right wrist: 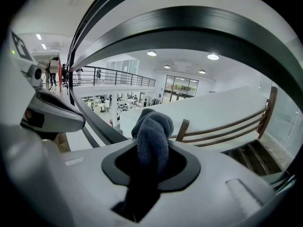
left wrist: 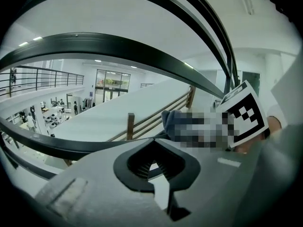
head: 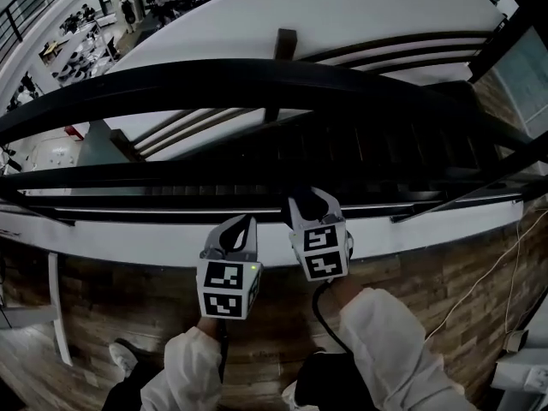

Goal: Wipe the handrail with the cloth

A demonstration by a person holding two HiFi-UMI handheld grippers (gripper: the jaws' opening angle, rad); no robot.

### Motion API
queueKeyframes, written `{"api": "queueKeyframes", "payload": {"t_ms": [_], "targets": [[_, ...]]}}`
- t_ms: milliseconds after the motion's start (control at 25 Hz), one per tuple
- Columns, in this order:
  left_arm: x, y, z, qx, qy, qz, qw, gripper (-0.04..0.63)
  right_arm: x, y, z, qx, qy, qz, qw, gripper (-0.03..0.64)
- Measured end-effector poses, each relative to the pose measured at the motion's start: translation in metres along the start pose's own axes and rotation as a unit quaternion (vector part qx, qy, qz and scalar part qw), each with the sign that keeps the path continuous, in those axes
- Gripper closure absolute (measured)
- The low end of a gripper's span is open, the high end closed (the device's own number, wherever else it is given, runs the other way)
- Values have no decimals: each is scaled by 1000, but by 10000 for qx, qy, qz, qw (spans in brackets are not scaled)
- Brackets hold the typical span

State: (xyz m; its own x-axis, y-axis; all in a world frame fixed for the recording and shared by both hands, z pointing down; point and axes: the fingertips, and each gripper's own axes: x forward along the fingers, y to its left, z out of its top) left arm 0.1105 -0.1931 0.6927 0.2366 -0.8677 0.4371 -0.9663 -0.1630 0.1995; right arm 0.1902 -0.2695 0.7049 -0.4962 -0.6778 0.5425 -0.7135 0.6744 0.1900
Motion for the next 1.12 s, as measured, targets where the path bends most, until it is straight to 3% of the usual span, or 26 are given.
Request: {"api": "queueKeyframes", "payload": {"t_ms": [200,680,1120], "targets": [[22,-45,-1,-167,-123,-424,9989,592,-17,-45,-20,111,-73,-8,9999,523],[86,-120,8,522,-218,-366,9977,592,-38,-138,-58,252,-323,-194,9990,523],[129,-241,20,541,-266,-1006,9931,592,-86,-269,-111,667,-313,-700,9948,523]]}}
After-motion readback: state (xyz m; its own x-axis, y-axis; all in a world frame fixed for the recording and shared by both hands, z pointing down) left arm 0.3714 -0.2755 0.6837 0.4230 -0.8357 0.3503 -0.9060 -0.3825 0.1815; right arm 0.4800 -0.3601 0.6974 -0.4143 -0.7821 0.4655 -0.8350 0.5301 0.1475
